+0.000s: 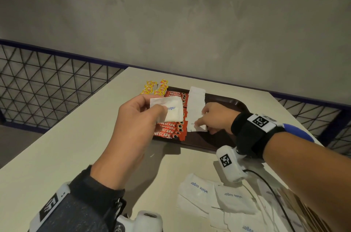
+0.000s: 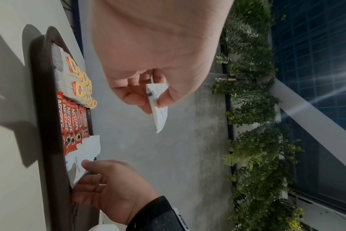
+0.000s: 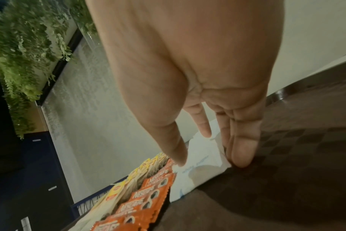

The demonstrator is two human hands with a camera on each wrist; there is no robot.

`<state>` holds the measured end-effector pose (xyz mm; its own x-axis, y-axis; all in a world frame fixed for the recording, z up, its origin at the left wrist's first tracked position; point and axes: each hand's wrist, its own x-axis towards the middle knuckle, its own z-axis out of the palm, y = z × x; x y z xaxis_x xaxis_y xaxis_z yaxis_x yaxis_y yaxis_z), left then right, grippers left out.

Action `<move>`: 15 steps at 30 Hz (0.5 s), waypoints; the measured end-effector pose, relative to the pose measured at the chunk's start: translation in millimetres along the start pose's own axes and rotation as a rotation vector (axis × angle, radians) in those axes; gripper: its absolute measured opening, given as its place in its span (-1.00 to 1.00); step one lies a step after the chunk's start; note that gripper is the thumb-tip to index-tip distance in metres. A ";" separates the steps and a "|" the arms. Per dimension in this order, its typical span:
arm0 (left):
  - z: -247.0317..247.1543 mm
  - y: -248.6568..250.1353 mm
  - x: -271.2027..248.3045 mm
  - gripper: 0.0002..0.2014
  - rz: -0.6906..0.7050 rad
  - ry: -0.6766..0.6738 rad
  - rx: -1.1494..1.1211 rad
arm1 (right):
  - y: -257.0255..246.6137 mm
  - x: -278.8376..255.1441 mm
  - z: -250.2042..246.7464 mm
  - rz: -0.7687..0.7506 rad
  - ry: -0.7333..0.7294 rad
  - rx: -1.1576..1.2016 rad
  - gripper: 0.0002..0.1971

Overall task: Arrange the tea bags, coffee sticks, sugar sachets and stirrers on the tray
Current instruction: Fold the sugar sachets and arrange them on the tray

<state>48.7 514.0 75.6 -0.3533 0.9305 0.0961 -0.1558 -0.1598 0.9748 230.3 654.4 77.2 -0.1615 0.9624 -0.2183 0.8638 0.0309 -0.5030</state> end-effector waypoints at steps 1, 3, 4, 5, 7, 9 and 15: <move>0.1 0.2 -0.3 -0.82 0.001 -0.002 0.000 | 0.0 -2.8 -2.7 -0.006 -0.002 0.001 -0.48; 1.7 1.3 -1.5 -0.82 0.009 -0.010 0.006 | 0.8 -14.7 -9.6 -0.055 0.013 -0.045 -0.43; 3.2 1.9 -2.6 -0.81 0.012 -0.016 0.009 | 0.7 -24.3 -13.3 -0.110 0.029 -0.110 -0.47; 4.2 2.6 -3.9 -0.80 0.014 -0.020 0.011 | -1.0 -37.3 -16.4 -0.185 0.030 -0.186 -0.54; 4.8 3.2 -6.0 -0.80 0.014 -0.024 0.013 | -5.8 -71.1 -17.8 -0.318 -0.059 -0.284 -0.75; 4.6 2.9 -6.8 -0.81 0.010 -0.020 0.013 | -9.7 -106.1 -10.2 -0.381 -0.219 -0.315 -0.82; 5.8 5.3 -12.1 -0.84 0.016 -0.026 0.025 | 6.6 -141.6 35.3 -0.434 -0.168 -0.630 -0.58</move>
<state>57.6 503.8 80.8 -0.3314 0.9363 0.1166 -0.1273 -0.1668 0.9777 242.1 508.8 75.3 -0.5736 0.7770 -0.2594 0.8066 0.5909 -0.0138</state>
